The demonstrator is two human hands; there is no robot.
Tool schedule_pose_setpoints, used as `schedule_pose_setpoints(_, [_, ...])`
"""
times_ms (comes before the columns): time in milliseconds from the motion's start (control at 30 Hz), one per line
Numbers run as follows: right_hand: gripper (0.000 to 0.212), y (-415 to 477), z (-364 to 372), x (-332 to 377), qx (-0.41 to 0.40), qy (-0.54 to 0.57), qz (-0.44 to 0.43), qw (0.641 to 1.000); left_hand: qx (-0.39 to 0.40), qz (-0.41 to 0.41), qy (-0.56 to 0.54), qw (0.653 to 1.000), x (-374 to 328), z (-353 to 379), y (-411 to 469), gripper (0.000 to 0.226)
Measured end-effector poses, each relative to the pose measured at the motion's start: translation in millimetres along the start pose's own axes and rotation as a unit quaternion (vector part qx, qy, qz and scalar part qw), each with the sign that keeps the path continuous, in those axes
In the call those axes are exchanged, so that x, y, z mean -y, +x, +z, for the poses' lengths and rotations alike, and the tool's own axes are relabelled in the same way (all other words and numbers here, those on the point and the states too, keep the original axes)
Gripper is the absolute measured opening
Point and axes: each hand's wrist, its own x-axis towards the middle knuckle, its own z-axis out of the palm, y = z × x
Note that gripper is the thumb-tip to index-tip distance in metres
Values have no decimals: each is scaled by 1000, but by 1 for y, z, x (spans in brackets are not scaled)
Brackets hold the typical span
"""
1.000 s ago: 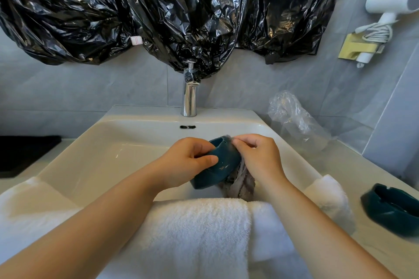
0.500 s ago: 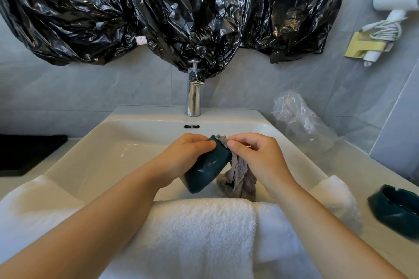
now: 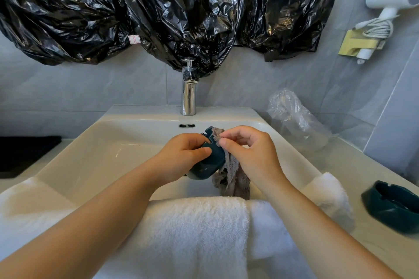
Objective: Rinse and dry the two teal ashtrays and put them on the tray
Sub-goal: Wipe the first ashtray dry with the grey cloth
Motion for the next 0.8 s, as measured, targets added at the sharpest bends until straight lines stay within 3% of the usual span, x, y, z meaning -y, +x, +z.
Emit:
schedule_pose_setpoints(167, [13, 8, -3, -8, -52, -15, 62, 997, 20, 9, -9, 1000, -1, 1, -3, 23])
schedule_pose_setpoints(300, [10, 5, -5, -6, -11, 7, 78, 997, 0, -11, -76, 997, -2, -2, -1, 19])
schedule_pose_setpoints(567, [9, 3, -3, -2, 44, 27, 68, 996, -11, -48, -91, 995, 0, -1, 1, 28])
schedule_pose_setpoints(700, [9, 6, -2, -8, -11, 49, 91, 995, 16, -25, -86, 996, -1, -1, 0, 16])
schedule_pose_setpoints(800, [9, 8, -3, -13, -28, 86, 139, 986, 19, -19, -98, 995, -3, -3, -2, 23])
